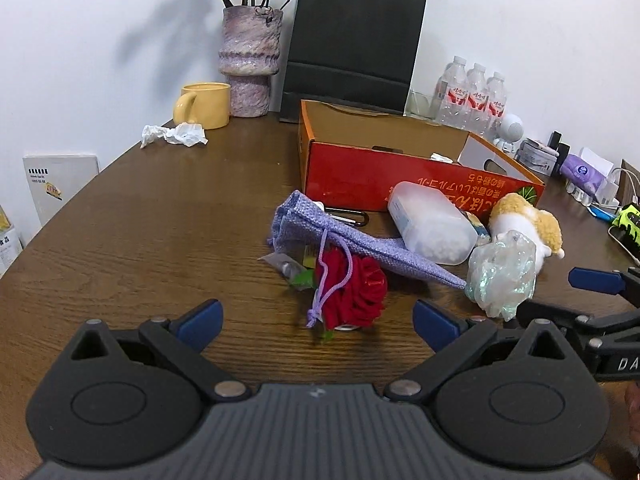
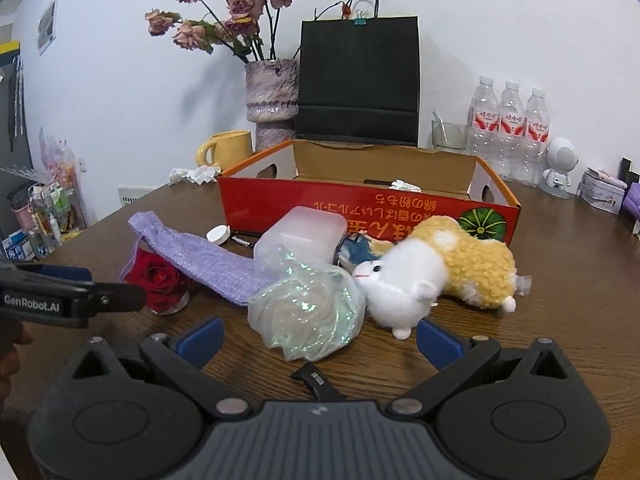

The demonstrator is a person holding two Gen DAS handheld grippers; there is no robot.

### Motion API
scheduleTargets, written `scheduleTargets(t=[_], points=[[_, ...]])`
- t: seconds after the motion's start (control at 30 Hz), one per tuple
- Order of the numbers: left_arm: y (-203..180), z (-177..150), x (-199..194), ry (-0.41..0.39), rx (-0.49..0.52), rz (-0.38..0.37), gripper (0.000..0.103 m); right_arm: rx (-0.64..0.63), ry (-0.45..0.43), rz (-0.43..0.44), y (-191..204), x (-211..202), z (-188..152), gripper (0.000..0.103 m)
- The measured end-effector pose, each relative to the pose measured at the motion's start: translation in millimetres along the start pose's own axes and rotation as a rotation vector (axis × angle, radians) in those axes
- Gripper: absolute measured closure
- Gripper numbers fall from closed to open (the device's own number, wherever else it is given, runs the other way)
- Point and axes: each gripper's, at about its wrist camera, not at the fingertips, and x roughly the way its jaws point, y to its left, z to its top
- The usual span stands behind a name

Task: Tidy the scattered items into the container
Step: 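Return left tool to the table and grasp the red rose, then carry the red rose into the box and release it with left tool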

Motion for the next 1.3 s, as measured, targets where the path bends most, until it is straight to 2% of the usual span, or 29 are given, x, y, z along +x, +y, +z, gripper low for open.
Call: scheduleTargets(t=[0.27, 0.37, 0.43, 0.53, 0.6, 0.67, 0.73, 0.77, 0.83, 0.9, 1.0, 1.3], points=[[-8.0, 4.0, 8.3, -0.004, 0.036, 0.010, 0.000, -0.018, 0.014, -0.030, 4.4, 8.9, -0.5, 0.000], [-13.2, 4.7, 11.0, -0.009, 0.056, 0.004, 0.001, -0.031, 0.029, -0.031, 6.3, 10.6, -3.4, 0.005], [-16.6, 5.3, 14.0, -0.008, 0.070, 0.003, 0.006, -0.034, 0.042, -0.023, 6.8, 11.3, -6.4, 0.013], [-21.4, 6.0, 20.3, 0.003, 0.083, 0.003, 0.021, -0.037, 0.055, -0.010, 7.1, 12.2, -10.0, 0.023], [-23.4, 6.4, 24.1, 0.007, 0.086, 0.006, 0.026, -0.037, 0.064, -0.005, 7.1, 12.5, -11.2, 0.036], [-24.0, 7.0, 27.6, 0.010, 0.084, 0.013, 0.032, -0.032, 0.074, 0.004, 5.9, 12.3, -12.8, 0.044], [-24.3, 7.3, 31.3, 0.016, 0.085, 0.013, 0.042, -0.021, 0.096, 0.015, 3.7, 13.3, -15.4, 0.049], [-24.6, 7.1, 34.3, 0.024, 0.088, 0.016, 0.052, -0.019, 0.096, 0.015, 3.2, 12.8, -17.3, 0.052], [-23.4, 5.7, 39.1, 0.040, 0.086, 0.017, 0.060, -0.024, 0.090, 0.017, 2.9, 10.6, -19.6, 0.062], [-23.4, 4.4, 39.1, 0.036, 0.093, 0.019, 0.061, -0.020, 0.086, 0.030, 0.8, 9.2, -20.3, 0.085], [-22.8, 1.6, 36.5, 0.033, 0.093, 0.012, 0.062, -0.032, 0.084, 0.037, 0.4, 7.5, -21.2, 0.089], [-22.4, -4.3, 22.5, 0.010, 0.087, -0.002, 0.063, -0.012, 0.071, 0.055, -3.2, 0.4, -20.4, 0.091]])
